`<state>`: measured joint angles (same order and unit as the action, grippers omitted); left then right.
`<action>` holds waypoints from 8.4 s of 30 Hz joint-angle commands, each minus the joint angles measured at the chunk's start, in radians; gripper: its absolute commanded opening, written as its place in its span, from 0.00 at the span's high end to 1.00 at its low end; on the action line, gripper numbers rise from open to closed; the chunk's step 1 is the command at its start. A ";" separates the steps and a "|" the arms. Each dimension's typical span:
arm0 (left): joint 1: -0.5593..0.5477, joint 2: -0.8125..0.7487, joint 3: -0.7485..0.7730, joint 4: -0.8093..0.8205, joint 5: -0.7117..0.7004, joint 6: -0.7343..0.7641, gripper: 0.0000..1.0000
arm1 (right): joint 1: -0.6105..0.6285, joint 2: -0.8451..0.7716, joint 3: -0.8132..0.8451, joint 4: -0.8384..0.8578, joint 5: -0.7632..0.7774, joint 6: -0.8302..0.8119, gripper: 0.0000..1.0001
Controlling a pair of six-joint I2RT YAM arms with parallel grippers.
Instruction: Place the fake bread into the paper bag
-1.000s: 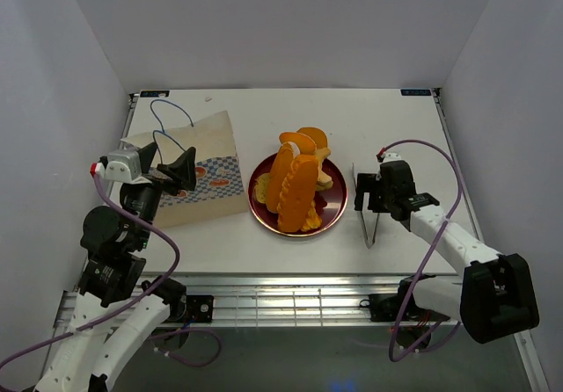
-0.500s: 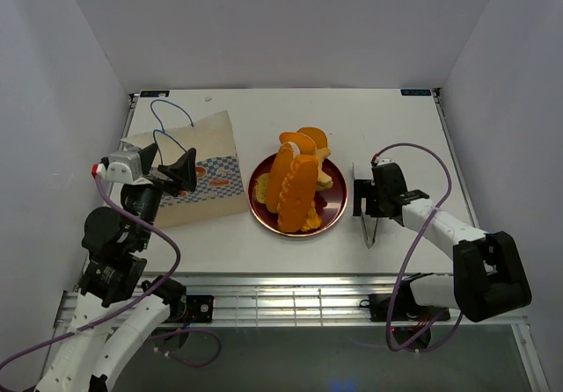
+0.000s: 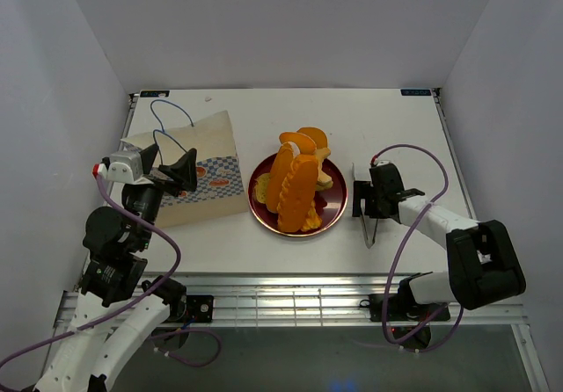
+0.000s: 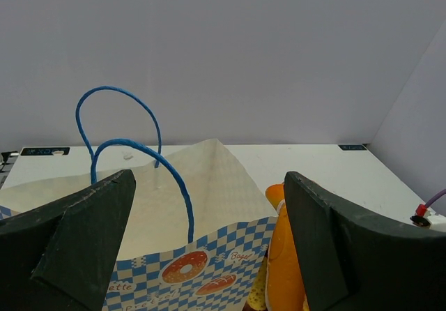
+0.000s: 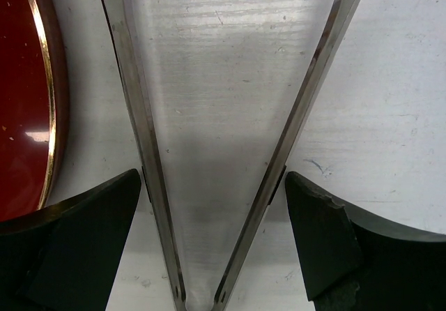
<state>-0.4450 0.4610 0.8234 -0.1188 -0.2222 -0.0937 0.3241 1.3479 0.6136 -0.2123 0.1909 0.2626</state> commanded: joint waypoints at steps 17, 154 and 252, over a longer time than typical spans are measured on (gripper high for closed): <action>-0.023 -0.002 -0.024 0.008 -0.043 -0.001 0.02 | 0.007 0.080 0.067 -0.002 0.036 0.058 0.22; -0.072 0.028 -0.055 0.016 -0.121 -0.003 0.02 | 0.173 -0.187 0.546 -0.418 -0.418 -0.187 0.35; -0.072 -0.005 -0.015 -0.025 -0.198 -0.008 0.02 | 0.170 -0.184 0.922 -0.391 -0.588 -0.051 0.92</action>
<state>-0.5129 0.4606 0.7734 -0.1146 -0.3897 -0.0948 0.4931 1.2030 1.4780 -0.6540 -0.3737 0.2012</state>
